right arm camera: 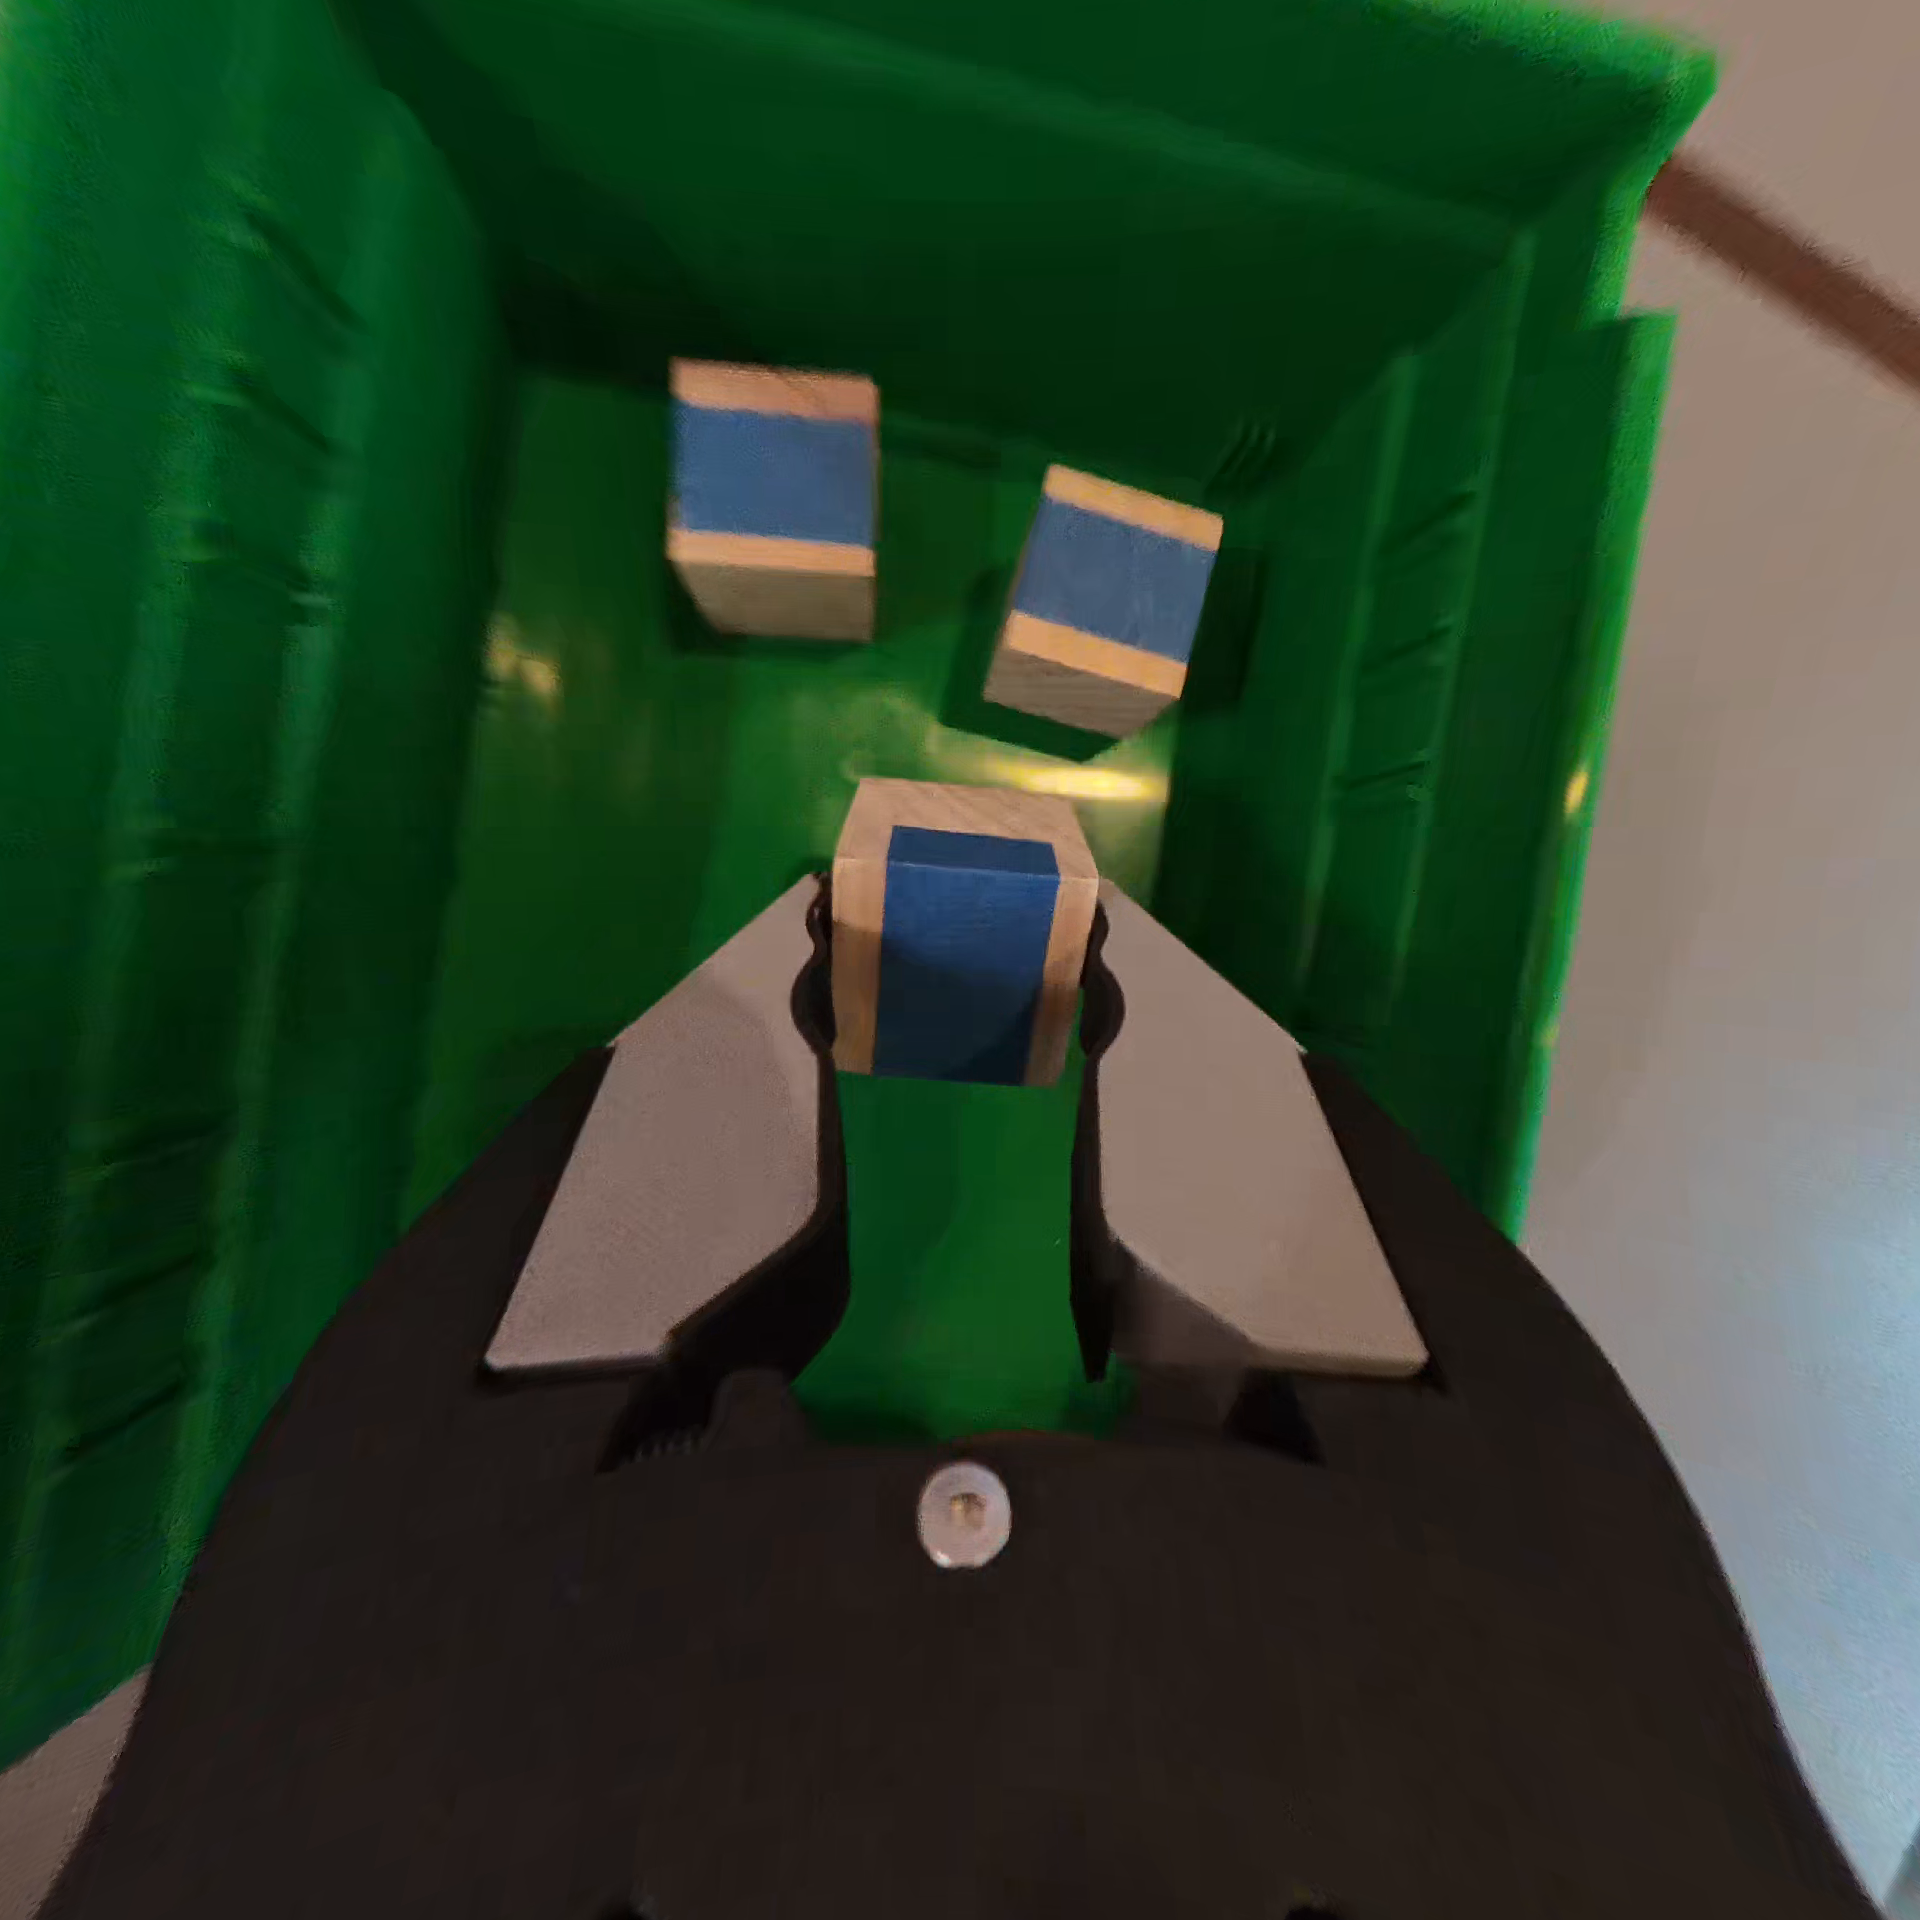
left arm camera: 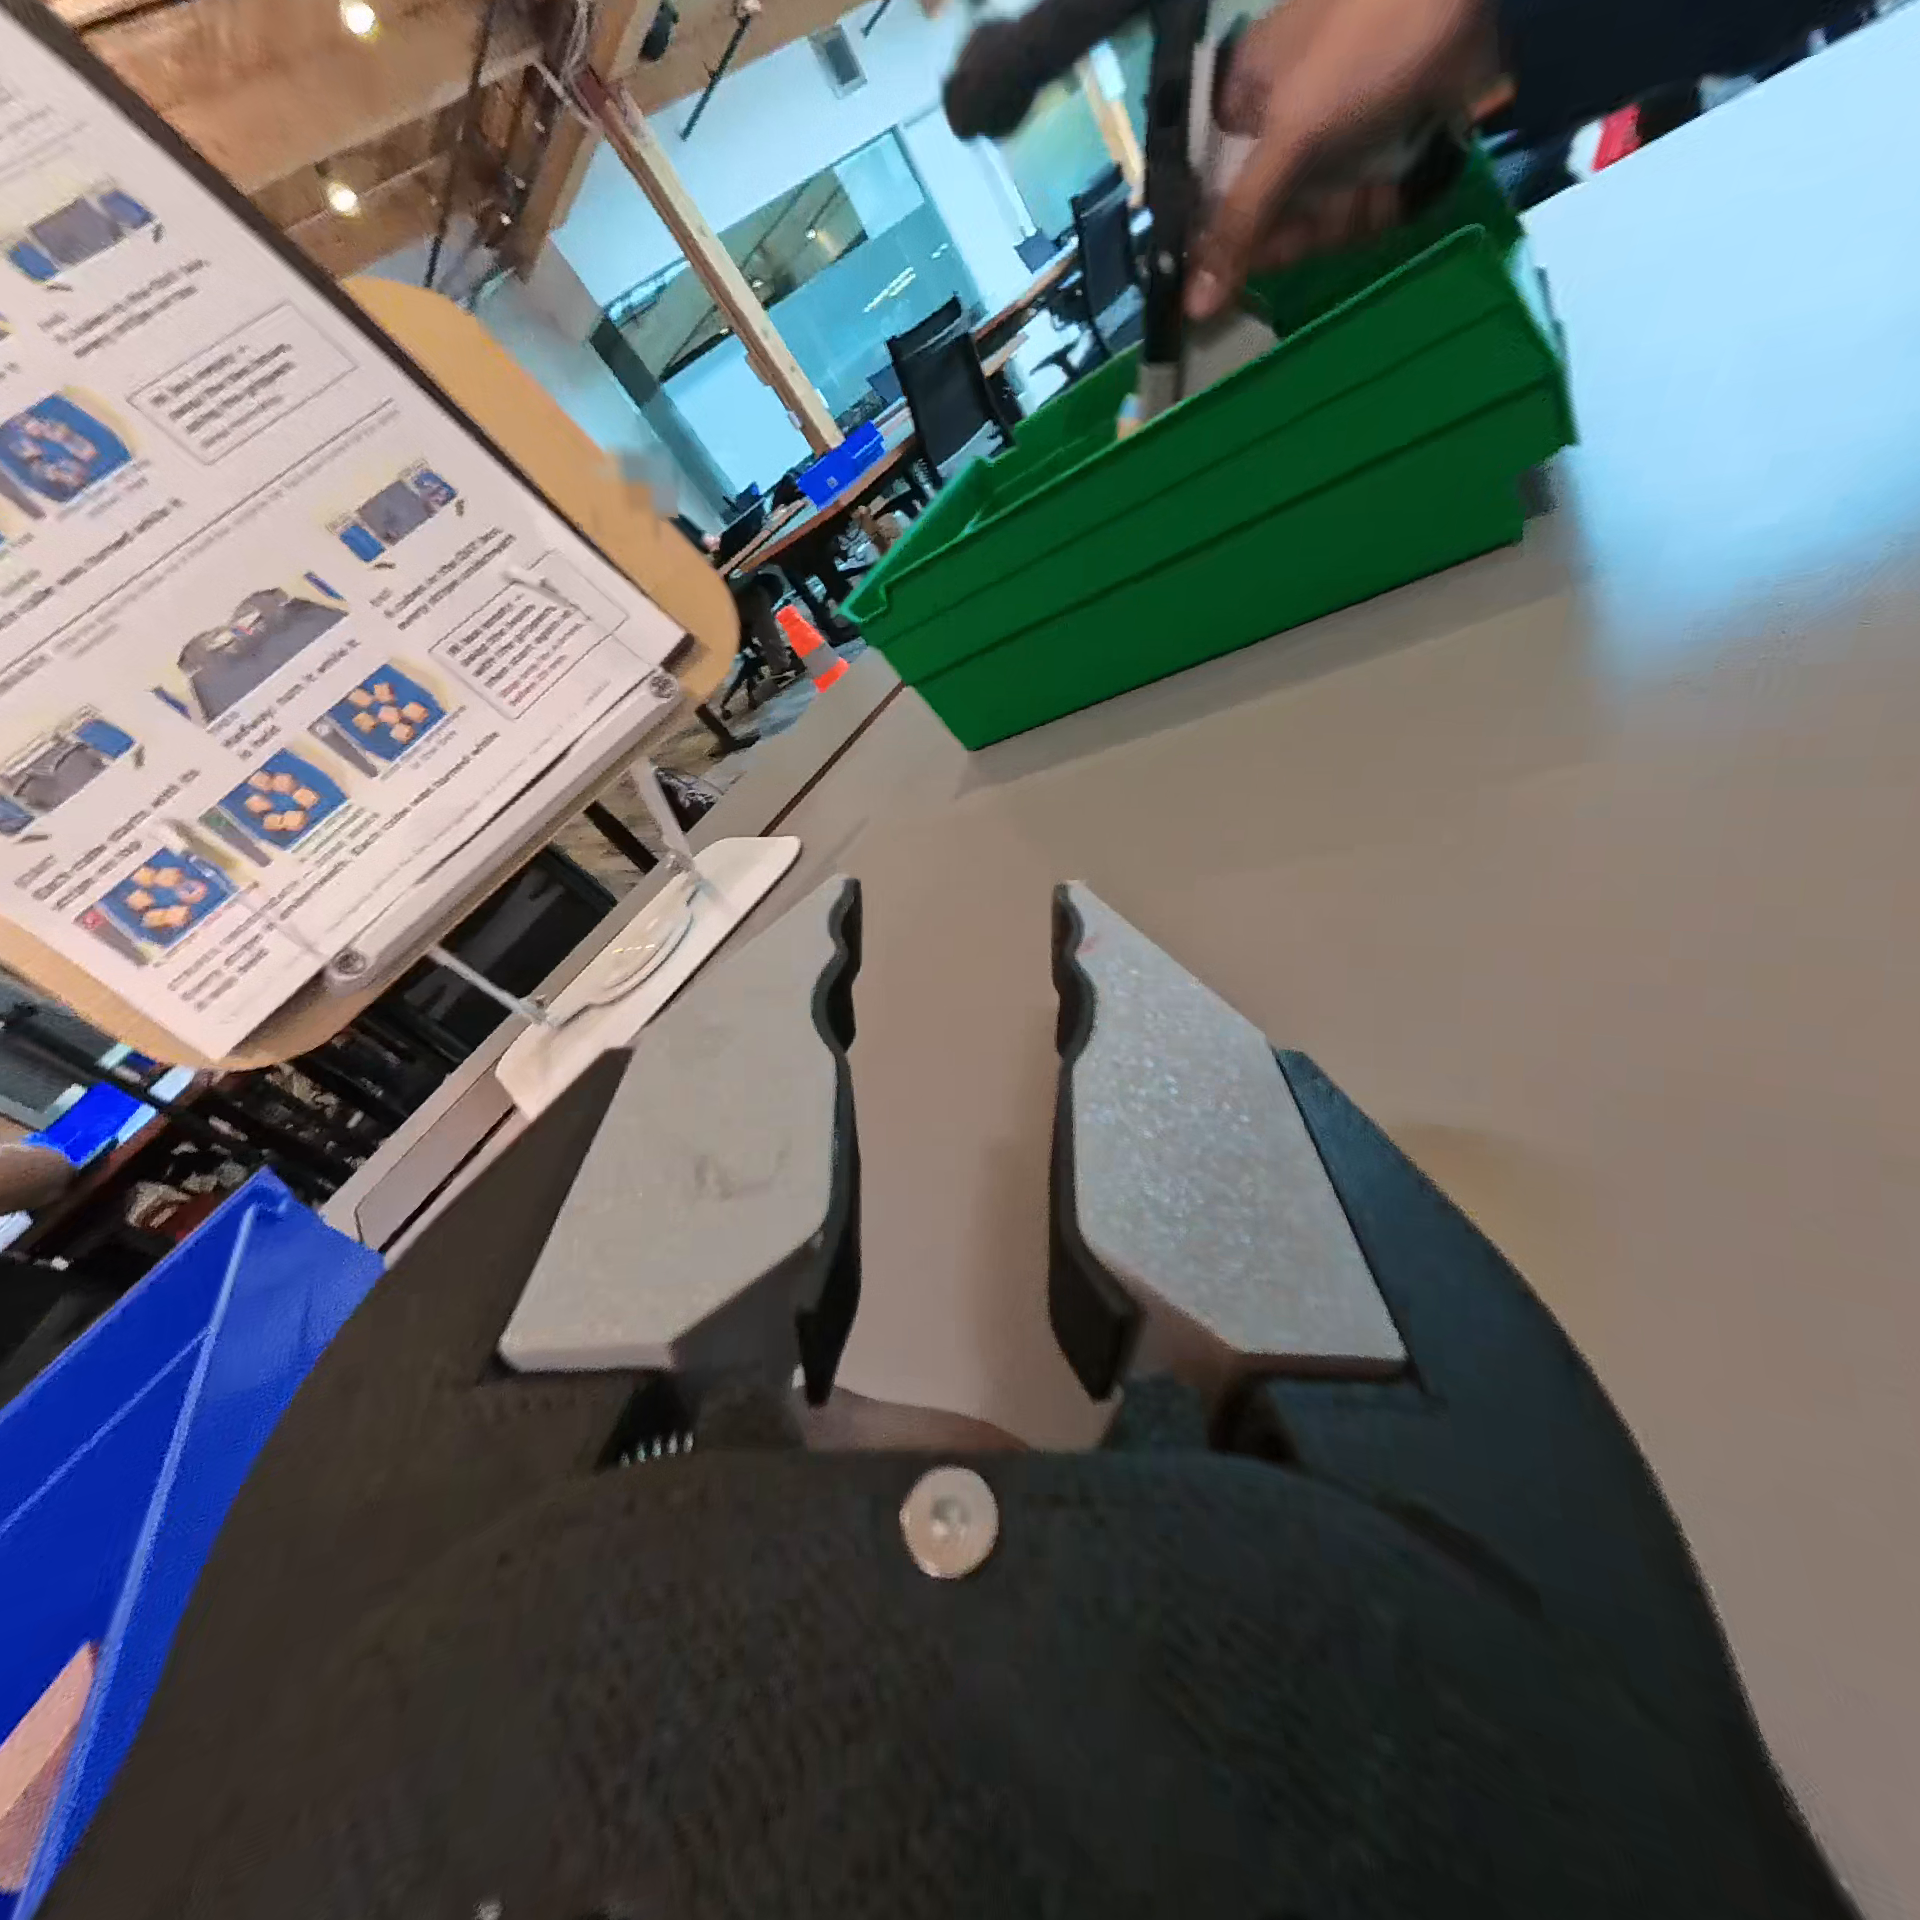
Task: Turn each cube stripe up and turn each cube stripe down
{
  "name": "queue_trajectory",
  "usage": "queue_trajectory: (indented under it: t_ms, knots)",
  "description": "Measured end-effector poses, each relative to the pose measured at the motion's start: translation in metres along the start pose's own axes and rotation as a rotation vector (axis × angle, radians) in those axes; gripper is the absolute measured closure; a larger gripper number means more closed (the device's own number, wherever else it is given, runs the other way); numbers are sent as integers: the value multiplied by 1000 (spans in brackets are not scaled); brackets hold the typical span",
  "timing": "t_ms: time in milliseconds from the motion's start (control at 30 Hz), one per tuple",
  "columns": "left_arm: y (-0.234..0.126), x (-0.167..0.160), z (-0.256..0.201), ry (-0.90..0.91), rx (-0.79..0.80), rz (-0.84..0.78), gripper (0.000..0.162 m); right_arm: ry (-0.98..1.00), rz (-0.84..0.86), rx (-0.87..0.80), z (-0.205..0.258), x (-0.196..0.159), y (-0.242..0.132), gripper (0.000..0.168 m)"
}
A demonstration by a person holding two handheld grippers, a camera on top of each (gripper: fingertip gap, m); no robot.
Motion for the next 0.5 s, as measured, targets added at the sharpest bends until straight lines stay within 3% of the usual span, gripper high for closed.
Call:
queue_trajectory:
  t_ms: [200,400,500]
  knots:
    - [-2,-5,20,1,110,-4,133,31,165,-80,-20,-3,33,123]
    - [1,-11,19,14,112,44,135,-42,-26,-177,14,32,-22,114]
    - [1,-13,17,39,111,46,135,-159,-254,-114,78,61,-56,113]
Point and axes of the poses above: each gripper's, where its closed fingertips meet, y out along the fingers, x out of its top, z = x × y across the jaws, the point moved 5 cm from there along -y, back along the fingers, and after that the axes turned 15 degrees about x, right-handed, at the moved point
